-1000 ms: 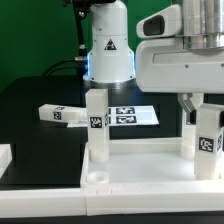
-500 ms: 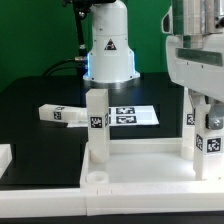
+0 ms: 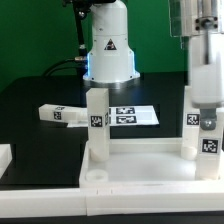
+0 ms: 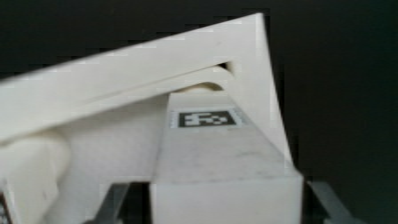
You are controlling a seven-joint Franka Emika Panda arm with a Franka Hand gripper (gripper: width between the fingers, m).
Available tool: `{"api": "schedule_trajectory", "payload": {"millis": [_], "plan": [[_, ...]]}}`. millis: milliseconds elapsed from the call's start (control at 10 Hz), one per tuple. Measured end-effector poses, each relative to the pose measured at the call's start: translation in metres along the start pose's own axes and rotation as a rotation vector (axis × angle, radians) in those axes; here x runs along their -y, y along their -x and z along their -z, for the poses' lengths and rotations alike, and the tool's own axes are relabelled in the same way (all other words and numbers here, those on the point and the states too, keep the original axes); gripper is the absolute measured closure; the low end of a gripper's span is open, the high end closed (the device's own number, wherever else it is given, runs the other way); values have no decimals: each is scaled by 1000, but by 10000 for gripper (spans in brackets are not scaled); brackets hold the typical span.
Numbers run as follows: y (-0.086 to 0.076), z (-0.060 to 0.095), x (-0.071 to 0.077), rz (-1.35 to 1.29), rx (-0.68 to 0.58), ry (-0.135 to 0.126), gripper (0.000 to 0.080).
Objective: Assemble desk
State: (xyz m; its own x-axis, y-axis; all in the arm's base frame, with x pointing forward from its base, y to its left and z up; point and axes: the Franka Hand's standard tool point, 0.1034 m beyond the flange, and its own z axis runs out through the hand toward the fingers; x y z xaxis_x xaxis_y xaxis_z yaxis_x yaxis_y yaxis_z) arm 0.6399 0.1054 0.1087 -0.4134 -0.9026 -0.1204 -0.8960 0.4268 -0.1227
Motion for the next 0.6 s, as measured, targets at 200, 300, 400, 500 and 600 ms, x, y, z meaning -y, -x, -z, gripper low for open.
{"api": "schedule_trajectory", "payload": {"millis": [200,300,400,500,600], "plan": [[-1,0,-1,14,14,0,508],[0,0,-1,19,13,0,508],[0,0,-1,22,13,0,341],[0,0,-1,25,13,0,197],[2,2,-1,77,15,1,163]]}}
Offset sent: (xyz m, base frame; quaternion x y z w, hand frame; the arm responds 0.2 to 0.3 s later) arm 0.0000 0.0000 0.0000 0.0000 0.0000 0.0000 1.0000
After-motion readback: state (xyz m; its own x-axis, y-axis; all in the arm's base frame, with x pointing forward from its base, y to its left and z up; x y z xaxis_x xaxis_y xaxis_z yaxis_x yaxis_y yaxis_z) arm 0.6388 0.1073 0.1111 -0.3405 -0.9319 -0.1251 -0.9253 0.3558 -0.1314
